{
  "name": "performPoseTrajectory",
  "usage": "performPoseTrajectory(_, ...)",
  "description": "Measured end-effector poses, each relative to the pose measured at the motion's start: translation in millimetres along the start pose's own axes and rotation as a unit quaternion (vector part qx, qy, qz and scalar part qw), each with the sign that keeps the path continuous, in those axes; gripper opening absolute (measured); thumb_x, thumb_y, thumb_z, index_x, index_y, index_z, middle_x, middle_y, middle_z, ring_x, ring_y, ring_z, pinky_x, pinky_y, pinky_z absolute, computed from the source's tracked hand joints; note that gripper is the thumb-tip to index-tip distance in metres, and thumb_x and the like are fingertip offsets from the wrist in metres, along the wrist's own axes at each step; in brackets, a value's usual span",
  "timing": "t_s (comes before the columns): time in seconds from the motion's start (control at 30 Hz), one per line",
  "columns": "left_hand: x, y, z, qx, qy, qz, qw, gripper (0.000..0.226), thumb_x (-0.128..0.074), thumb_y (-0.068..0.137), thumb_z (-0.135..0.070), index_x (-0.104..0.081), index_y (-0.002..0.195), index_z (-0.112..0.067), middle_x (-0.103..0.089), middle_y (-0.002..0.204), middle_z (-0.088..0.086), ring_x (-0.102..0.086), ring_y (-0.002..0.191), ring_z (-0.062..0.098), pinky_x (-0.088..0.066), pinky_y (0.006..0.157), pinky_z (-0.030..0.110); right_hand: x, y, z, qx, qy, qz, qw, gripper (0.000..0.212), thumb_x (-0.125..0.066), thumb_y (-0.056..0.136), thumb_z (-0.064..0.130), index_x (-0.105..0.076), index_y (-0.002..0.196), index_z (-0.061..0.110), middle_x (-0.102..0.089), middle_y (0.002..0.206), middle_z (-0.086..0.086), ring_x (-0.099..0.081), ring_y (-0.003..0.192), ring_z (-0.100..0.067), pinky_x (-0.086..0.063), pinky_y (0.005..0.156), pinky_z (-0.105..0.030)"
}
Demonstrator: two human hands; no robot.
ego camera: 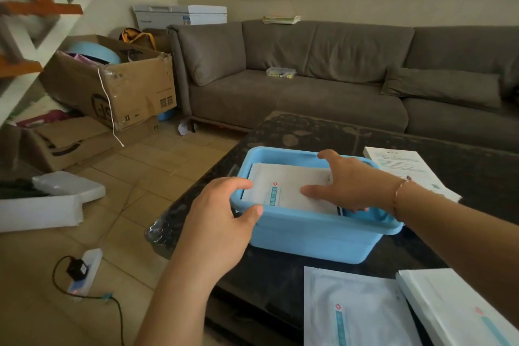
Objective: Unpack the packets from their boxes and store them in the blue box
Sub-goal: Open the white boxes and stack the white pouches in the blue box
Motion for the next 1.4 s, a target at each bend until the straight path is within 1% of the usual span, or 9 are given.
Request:
performPoseTrajectory(0.2,-0.8,1.3,1.3,-0.001,-0.005,-0.002,1.000,0.046,-0.070,0.088,-0.029,-0.053,0.130,-0.033,-0.053,0.138,-0.010,-0.052,0.126,0.012,-0.055,0.096,0.037,-7.7,0.2,-0.8,-0.007,0.001,0.016,1.000,0.080,-0.055,0.084,0.067,-0.022,0.147,0.030,-0.063,0.094,0.003,-0.070,0.066,-0.017,-0.061,0.062,-0.028)
performPoseTrajectory(0.43,-1.3,2.4,3.0,-0.003,-0.005,-0.002,1.000,0.045,-0.070,0.088,-0.031,-0.053,0.129,-0.034,-0.054,0.137,-0.010,-0.053,0.124,0.012,-0.057,0.093,0.038,-4.7,0.0,-2.2,-0.013,-0.009,0.008,1.000,0.070,-0.052,0.086,0.066,-0.034,0.142,0.028,-0.060,0.089,0.005,-0.065,0.059,-0.013,-0.056,0.052,-0.021)
performPoseTrajectory(0.63,-2.1,0.6,-0.3,-0.020,0.021,-0.001,1.000,0.047,-0.067,0.089,-0.032,-0.051,0.133,-0.032,-0.047,0.143,-0.012,-0.049,0.127,0.010,-0.052,0.100,0.034,-5.3,5.9,-11.7,-0.042,0.034,0.006,0.999,0.069,-0.053,0.086,0.065,-0.038,0.140,0.025,-0.060,0.087,0.005,-0.066,0.068,-0.013,-0.059,0.058,-0.022)
performPoseTrajectory(0.73,-8.3,-4.6,-10.3,-0.065,0.117,0.024,0.991,0.054,-0.059,0.092,-0.045,-0.044,0.142,-0.031,-0.034,0.149,-0.018,-0.032,0.137,0.005,-0.041,0.111,0.038,-4.3,6.6,-9.9,-0.032,0.043,0.005,0.999,0.063,-0.056,0.087,0.061,-0.043,0.136,0.026,-0.057,0.083,0.007,-0.065,0.065,-0.012,-0.056,0.053,-0.020)
performPoseTrajectory(0.83,-17.8,-6.7,-14.3,-0.076,0.236,0.040,0.968,0.055,-0.046,0.092,-0.060,-0.039,0.140,-0.035,-0.036,0.146,-0.018,-0.021,0.143,0.011,-0.027,0.117,0.049,-6.0,9.3,-9.3,-0.024,0.031,0.001,0.999,0.057,-0.056,0.087,0.061,-0.047,0.131,0.026,-0.054,0.084,0.009,-0.063,0.067,-0.011,-0.050,0.049,-0.015)
performPoseTrajectory(1.0,-25.7,-9.9,-17.3,-0.049,0.321,0.052,0.944,0.056,-0.033,0.092,-0.068,-0.038,0.137,-0.036,-0.038,0.142,-0.016,-0.028,0.137,0.014,-0.019,0.117,0.055,-6.7,13.1,-11.3,-0.017,0.038,-0.002,0.999,0.053,-0.057,0.087,0.059,-0.047,0.130,0.029,-0.051,0.084,0.011,-0.062,0.069,-0.009,-0.049,0.047,-0.015)
performPoseTrajectory(1.23,-28.8,-10.7,-17.1,-0.030,0.317,0.077,0.945,0.053,-0.038,0.092,-0.067,-0.038,0.135,-0.035,-0.042,0.138,-0.015,-0.042,0.130,0.014,-0.020,0.117,0.060,-7.9,8.7,-8.9,0.003,0.050,0.000,0.999,0.058,-0.058,0.088,0.057,-0.044,0.136,0.029,-0.052,0.088,0.009,-0.062,0.068,-0.008,-0.047,0.044,-0.015)
performPoseTrajectory(1.33,-26.7,-12.2,-20.9,-0.044,0.292,0.050,0.954,0.053,-0.043,0.092,-0.064,-0.041,0.134,-0.033,-0.044,0.136,-0.013,-0.045,0.126,0.015,-0.032,0.113,0.054,10.7,-4.7,-3.2,0.015,-0.046,-0.081,0.996,0.062,-0.056,0.089,0.059,-0.044,0.139,0.025,-0.054,0.092,0.004,-0.059,0.071,-0.014,-0.049,0.060,-0.024)
performPoseTrajectory(1.4,-20.7,-12.9,-24.0,-0.063,0.256,0.008,0.965,0.052,-0.048,0.090,-0.061,-0.045,0.132,-0.030,-0.047,0.132,-0.011,-0.051,0.118,0.015,-0.046,0.101,0.047,34.0,-31.9,0.2,0.034,-0.108,-0.218,0.969,0.058,-0.054,0.090,0.057,-0.045,0.137,0.024,-0.058,0.089,0.001,-0.055,0.071,-0.018,-0.046,0.062,-0.029)
Point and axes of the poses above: each hand's wrist, its own y-axis towards the middle knuckle, its own x-axis out of the back of the hand, z = x × y, the point moved 8 cm from there along y, towards the middle knuckle
